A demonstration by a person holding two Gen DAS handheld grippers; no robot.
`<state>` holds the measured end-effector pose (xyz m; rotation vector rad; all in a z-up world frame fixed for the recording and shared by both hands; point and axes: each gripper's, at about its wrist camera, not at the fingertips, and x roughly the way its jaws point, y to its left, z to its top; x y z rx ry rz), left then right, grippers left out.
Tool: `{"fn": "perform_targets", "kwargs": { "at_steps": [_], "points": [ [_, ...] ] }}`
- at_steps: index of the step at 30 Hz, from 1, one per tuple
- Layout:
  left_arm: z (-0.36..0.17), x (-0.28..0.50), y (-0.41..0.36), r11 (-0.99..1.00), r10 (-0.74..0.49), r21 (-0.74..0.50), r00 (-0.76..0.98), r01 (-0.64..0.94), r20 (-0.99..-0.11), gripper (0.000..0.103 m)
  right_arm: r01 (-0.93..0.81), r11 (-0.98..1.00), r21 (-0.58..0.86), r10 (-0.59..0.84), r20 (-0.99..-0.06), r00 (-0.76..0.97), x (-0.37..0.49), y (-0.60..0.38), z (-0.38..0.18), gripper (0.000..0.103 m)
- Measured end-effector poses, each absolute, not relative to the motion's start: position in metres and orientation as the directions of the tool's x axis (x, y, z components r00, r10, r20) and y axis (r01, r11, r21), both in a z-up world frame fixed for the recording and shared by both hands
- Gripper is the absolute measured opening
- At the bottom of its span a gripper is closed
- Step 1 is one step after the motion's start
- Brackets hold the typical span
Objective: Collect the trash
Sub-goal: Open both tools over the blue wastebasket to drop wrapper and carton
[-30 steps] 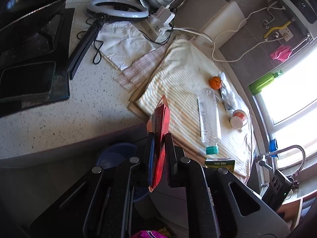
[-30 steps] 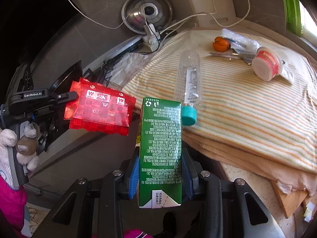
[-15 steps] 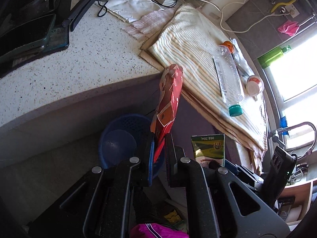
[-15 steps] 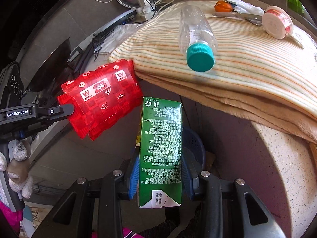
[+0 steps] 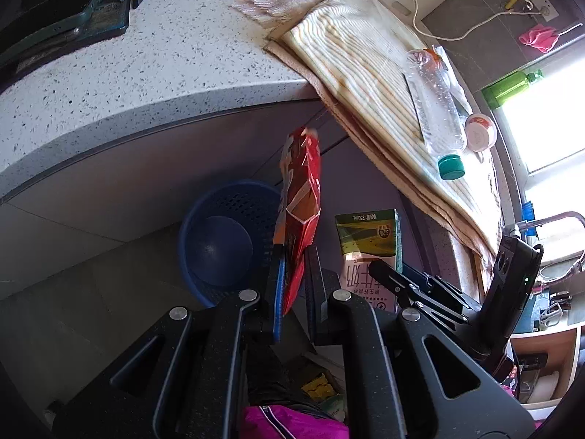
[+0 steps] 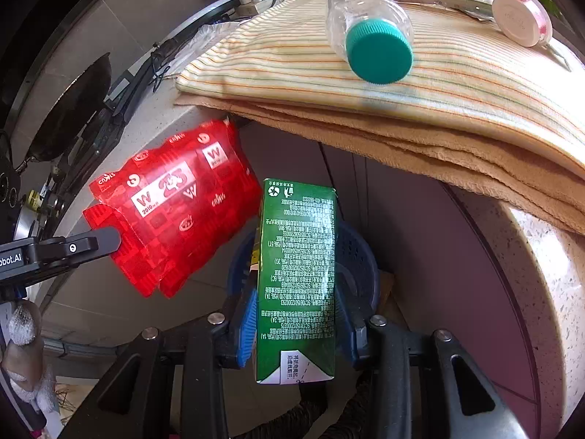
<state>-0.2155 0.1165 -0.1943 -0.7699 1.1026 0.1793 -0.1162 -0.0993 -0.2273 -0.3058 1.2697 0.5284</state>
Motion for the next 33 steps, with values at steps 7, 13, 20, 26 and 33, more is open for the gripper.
{"fn": "perform_targets", "kwargs": {
  "at_steps": [7, 13, 20, 26, 33],
  "points": [
    [-0.226, -0.204, 0.117, 0.741, -0.233, -0.433, 0.408, -0.514, -0.883, 0.007, -0.537, 0.842, 0.053, 0.172, -0.969, 0.176, -0.111, -0.098, -0.25, 0.038],
    [-0.256, -0.191, 0.117, 0.744, -0.24, -0.404, 0.352, -0.532, -0.905, 0.007, -0.543, 0.84, 0.027, 0.132, -0.979, 0.155, -0.106, -0.099, -0.271, 0.039],
    [-0.277, -0.175, 0.111, 0.764, -0.222, -0.355, 0.298, -0.538, -0.928, 0.009, -0.542, 0.84, 0.004, 0.1, -0.984, 0.149, -0.1, -0.101, -0.287, 0.039],
    [-0.273, -0.174, 0.104, 0.784, -0.178, -0.31, 0.283, -0.538, -0.943, 0.009, -0.542, 0.841, -0.008, 0.087, -0.985, 0.15, -0.094, -0.095, -0.294, 0.042],
    [-0.265, -0.173, 0.1, 0.786, -0.153, -0.286, 0.276, -0.549, -0.949, 0.012, -0.54, 0.842, 0.001, 0.102, -0.982, 0.157, -0.093, -0.092, -0.285, 0.047]
  ]
}}
